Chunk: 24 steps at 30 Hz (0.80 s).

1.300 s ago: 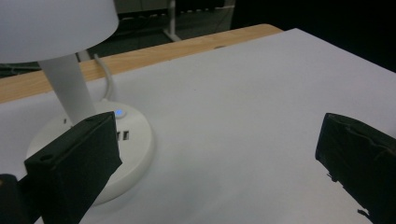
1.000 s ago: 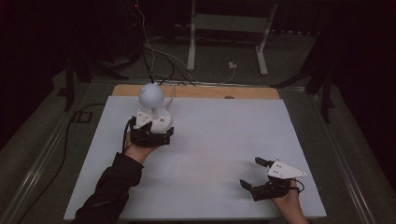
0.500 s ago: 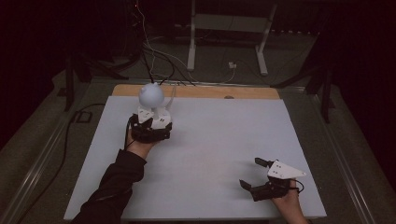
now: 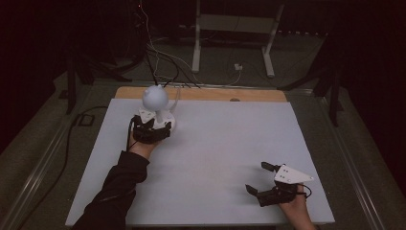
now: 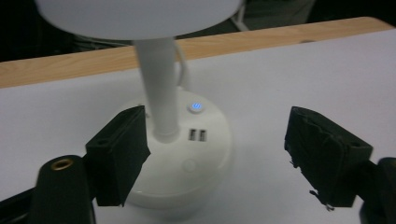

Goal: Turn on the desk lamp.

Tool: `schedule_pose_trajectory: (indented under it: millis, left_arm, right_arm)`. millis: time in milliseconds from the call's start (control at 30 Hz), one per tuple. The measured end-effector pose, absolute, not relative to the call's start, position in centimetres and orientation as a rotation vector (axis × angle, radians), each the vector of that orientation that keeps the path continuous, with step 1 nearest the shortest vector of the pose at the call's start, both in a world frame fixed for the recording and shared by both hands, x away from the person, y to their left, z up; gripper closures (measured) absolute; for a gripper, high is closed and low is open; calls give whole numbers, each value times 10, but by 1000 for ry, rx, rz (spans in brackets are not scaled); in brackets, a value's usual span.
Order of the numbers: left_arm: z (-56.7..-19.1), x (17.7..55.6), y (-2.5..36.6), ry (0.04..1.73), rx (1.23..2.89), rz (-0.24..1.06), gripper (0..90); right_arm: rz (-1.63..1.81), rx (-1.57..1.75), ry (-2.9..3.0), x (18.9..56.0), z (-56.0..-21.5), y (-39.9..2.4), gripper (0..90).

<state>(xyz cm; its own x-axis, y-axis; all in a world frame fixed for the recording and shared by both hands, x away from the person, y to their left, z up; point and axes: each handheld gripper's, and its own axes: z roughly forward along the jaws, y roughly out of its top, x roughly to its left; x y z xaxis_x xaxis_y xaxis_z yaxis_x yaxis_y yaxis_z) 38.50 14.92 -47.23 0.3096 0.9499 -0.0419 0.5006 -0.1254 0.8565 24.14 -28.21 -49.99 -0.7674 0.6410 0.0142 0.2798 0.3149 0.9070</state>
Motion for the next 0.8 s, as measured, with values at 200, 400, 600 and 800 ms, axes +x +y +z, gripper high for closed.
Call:
schedule_pose_trajectory:
  millis: [200, 400, 600, 800]
  left_arm:
    - [-477, 388, 150, 1314, 1775, 709, 419]
    - [-481, 390, 151, 1327, 1792, 715, 556]
    - [-485, 393, 153, 1325, 1811, 703, 697]
    - [-490, 395, 155, 1326, 1801, 695, 741]
  right_arm:
    - [1436, 822, 2238, 241, -500, -282, 0]
    - [1435, 822, 2239, 241, -500, -282, 0]
    - [1431, 817, 2243, 241, -500, -282, 0]
    - [1431, 817, 2245, 241, -500, -281, 0]
